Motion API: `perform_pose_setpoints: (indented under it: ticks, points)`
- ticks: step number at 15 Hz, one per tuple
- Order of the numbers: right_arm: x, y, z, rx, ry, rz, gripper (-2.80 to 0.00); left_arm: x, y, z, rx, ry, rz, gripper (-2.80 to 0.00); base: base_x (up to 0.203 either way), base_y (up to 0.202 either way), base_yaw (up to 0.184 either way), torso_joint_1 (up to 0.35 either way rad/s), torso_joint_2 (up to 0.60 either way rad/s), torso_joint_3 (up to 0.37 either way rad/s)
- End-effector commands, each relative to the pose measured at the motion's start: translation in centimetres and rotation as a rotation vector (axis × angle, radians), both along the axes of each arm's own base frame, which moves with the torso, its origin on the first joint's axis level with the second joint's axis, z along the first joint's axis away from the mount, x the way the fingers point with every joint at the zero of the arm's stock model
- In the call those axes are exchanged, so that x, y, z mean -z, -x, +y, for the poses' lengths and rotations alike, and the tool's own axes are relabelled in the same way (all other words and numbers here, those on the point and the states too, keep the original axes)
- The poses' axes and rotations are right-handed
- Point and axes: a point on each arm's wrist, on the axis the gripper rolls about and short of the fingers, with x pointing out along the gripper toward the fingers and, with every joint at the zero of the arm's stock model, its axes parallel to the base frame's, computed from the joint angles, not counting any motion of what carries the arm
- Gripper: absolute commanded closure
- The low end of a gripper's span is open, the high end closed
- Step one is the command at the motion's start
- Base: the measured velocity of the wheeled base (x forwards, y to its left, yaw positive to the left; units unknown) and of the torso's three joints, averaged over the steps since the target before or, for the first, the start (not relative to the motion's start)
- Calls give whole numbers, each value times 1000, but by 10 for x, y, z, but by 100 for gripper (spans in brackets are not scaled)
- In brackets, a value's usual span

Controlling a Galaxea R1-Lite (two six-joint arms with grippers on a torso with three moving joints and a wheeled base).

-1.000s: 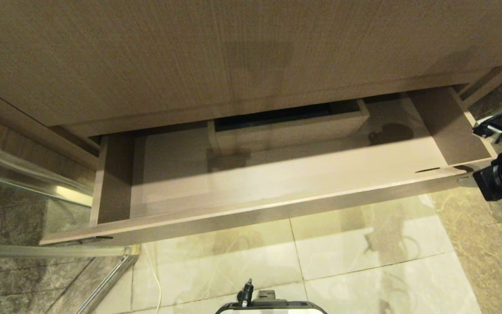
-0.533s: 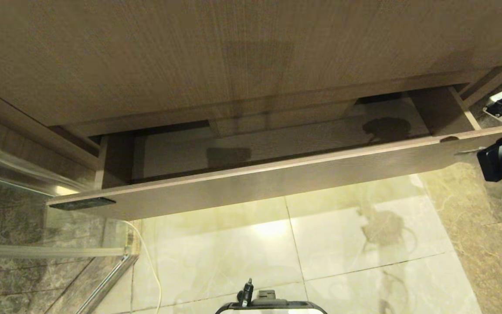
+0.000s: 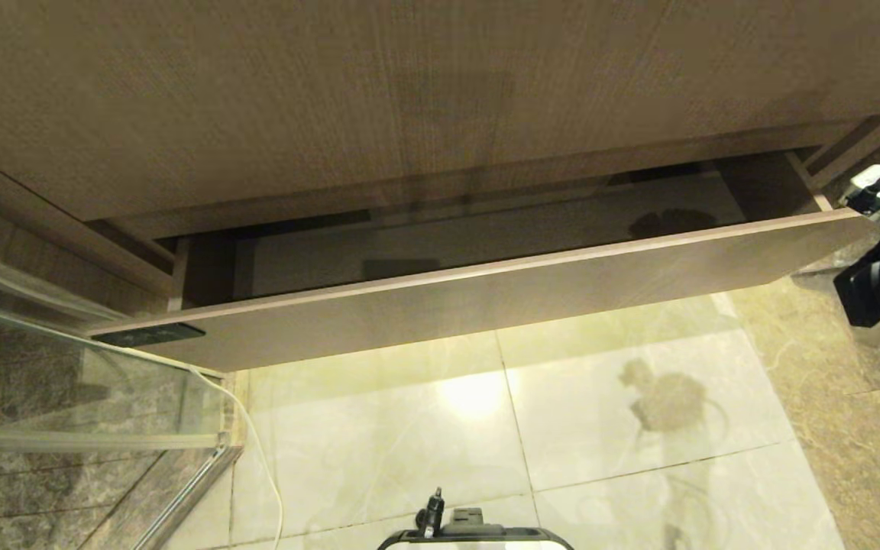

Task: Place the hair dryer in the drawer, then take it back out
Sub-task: Close the drawer

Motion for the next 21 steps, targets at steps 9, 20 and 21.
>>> perform_pose_setpoints:
  ticks: [9,20,21]
  points:
    - [-7,-66,-14,-11,48,-210,0,0,0,0,0,0,1,0,0,0,0,0,0,0]
    - [-11,-37,-4,-100,-27,-148,0,0,0,0,0,0,1,0,0,0,0,0,0,0]
    - [-16,-26,1,-98,-49,-133,0,0,0,0,0,0,1,0,0,0,0,0,0,0]
